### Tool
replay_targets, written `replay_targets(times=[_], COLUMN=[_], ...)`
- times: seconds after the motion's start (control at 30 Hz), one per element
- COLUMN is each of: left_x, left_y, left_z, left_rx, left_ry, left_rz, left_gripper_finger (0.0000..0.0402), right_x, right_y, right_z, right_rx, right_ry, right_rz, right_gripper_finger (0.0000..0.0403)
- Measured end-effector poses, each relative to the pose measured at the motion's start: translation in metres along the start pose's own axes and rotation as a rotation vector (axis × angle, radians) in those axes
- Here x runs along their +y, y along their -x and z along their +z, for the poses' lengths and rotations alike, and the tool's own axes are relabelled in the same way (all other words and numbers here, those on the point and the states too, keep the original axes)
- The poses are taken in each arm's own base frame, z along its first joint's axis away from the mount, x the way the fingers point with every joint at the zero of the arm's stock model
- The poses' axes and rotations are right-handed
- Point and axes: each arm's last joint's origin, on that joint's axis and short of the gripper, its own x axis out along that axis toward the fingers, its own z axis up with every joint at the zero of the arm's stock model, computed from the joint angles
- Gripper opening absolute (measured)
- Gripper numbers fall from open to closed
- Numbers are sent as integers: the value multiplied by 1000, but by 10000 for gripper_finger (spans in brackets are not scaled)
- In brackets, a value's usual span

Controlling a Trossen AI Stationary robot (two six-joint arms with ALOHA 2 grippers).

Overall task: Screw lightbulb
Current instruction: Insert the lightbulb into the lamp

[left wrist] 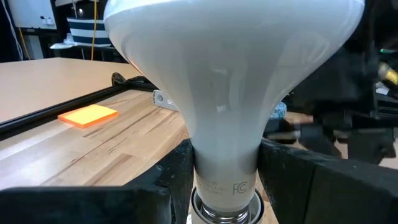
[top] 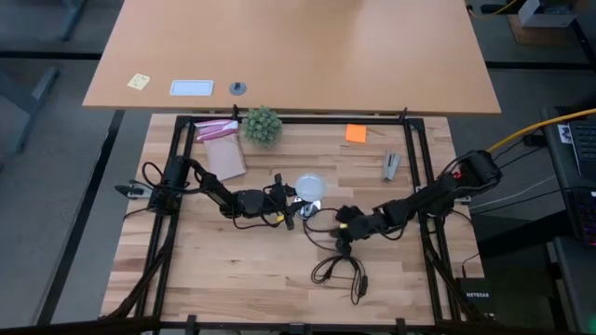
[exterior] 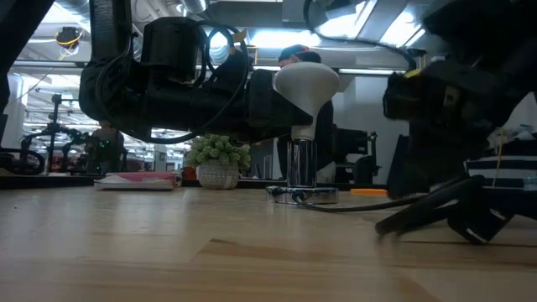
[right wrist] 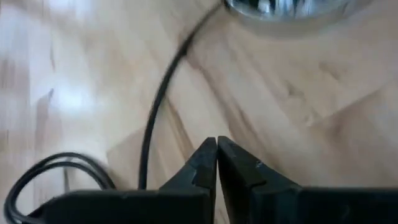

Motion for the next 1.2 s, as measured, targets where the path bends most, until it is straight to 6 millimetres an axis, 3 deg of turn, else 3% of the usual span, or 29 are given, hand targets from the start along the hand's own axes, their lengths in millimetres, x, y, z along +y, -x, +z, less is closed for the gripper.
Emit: replay_targets(times=[0.43,0.7,1.2], left_x=[-1,-6,-12], left_y=[0,2,5], left_z=[0,-2,-5], left_rx=[1,14,48], left_ry=[-1,-6,-23], left_rz=[-3,-12,-2], left_gripper_finger=[143,143,143], right_x=[-24,-33,-39], right_y=[7,7,7], right_z=[31,55,61], right_rx=[-236,-357,-367], right_ry=[26,48,81], right_rz=[-252,-254,-276], right_gripper_finger=[20,20,20])
